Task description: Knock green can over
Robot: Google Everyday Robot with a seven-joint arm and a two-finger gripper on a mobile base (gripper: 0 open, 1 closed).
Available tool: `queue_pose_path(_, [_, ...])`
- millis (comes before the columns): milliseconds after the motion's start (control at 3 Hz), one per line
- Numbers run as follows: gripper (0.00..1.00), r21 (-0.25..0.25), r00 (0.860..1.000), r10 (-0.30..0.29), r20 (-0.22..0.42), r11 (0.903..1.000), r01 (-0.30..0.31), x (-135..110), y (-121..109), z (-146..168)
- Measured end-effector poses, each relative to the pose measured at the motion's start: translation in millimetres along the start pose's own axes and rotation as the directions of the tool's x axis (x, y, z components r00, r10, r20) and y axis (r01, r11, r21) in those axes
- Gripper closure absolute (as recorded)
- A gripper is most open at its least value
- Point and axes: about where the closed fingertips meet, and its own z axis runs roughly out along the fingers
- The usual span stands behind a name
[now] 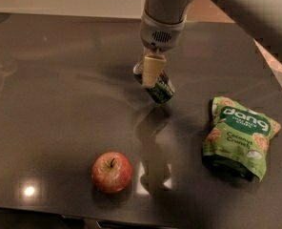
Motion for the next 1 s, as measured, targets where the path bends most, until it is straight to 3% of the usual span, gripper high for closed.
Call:
queue_pose_path(333, [1.0, -0.012, 0.985, -0.087, -0.151, 0.9962, 0.086, 12.7, 1.5, 9.6])
queue_pose_path(667, [0.82, -0.043, 0.952, -0.18, -0.249, 0.9836, 0.175, 17.2, 5.4, 19.6])
queue_pose_path(1000, [0.58, -0.086, 0.913, -0.271, -0.306, 0.9627, 0.257, 18.1, 11.5, 29.5])
